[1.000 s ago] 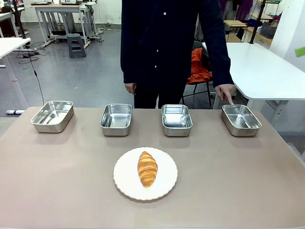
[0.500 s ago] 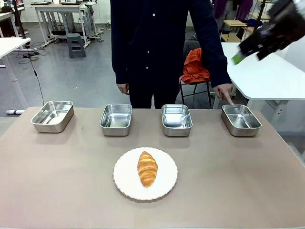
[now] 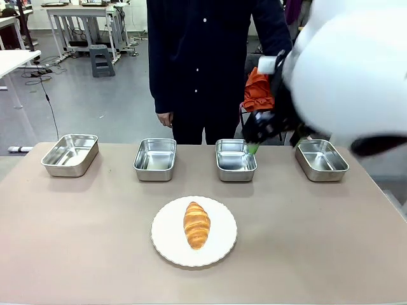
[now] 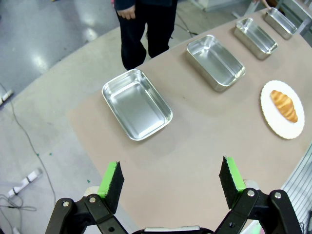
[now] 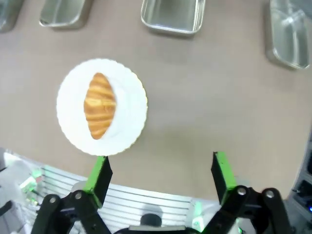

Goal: Place the bread in the container.
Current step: Place the Butter Roll into the Airtight Container indicated by the human.

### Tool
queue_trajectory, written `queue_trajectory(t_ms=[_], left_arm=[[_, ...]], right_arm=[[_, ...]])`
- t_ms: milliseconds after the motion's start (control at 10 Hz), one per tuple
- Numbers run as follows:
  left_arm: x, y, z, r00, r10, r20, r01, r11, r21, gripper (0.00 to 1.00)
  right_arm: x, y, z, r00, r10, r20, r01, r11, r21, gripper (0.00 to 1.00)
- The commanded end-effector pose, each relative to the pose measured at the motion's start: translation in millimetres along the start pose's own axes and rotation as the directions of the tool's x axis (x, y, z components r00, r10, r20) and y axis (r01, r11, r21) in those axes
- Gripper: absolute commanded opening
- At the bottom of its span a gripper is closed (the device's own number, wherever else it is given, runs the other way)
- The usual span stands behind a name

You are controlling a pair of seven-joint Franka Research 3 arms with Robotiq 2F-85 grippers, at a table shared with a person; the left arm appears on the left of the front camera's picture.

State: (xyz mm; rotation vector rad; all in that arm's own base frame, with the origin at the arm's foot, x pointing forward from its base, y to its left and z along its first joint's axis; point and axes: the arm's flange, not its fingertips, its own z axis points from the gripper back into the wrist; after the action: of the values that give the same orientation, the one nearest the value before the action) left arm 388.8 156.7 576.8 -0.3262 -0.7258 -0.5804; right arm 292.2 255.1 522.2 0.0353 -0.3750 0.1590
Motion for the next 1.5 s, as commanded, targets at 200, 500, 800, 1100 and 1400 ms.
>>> queue_trajectory(t_ms=[200, 500, 800, 1100, 1400], left_arm=[[0.5, -0.3, 1.1, 1.000, 0.007, 0.000, -0.007, 1.000, 0.007, 1.00], [0.5, -0.3, 1.1, 1.000, 0.007, 0.000, -0.007, 1.000, 0.007, 1.00], [0.5, -0.3, 1.1, 1.000, 0.007, 0.000, -0.007, 1.000, 0.007, 1.00], [0.5, -0.3, 1.1, 1.000, 0.007, 0.000, -0.007, 1.000, 0.007, 1.00], [0.5, -0.3, 1.1, 1.000, 0.007, 0.000, -0.007, 1.000, 0.007, 1.00]], right_arm=[[-8.3, 11.5, -20.1, 1.000, -0.025, 0.005, 0.025, 1.000, 0.007, 1.00], [-8.3, 11.5, -20.1, 1.000, -0.025, 0.005, 0.025, 1.000, 0.007, 1.00], [6.8, 28.9, -46.5, 1.000, 0.001, -0.026, 0.000, 0.998, 0.059, 1.00], [29.0, 77.3, -102.7, 0.991, -0.016, -0.130, 0.039, 0.984, 0.175, 1.00], [31.9, 123.9, -149.4, 0.970, -0.052, -0.238, 0.085, 0.988, 0.128, 1.00]])
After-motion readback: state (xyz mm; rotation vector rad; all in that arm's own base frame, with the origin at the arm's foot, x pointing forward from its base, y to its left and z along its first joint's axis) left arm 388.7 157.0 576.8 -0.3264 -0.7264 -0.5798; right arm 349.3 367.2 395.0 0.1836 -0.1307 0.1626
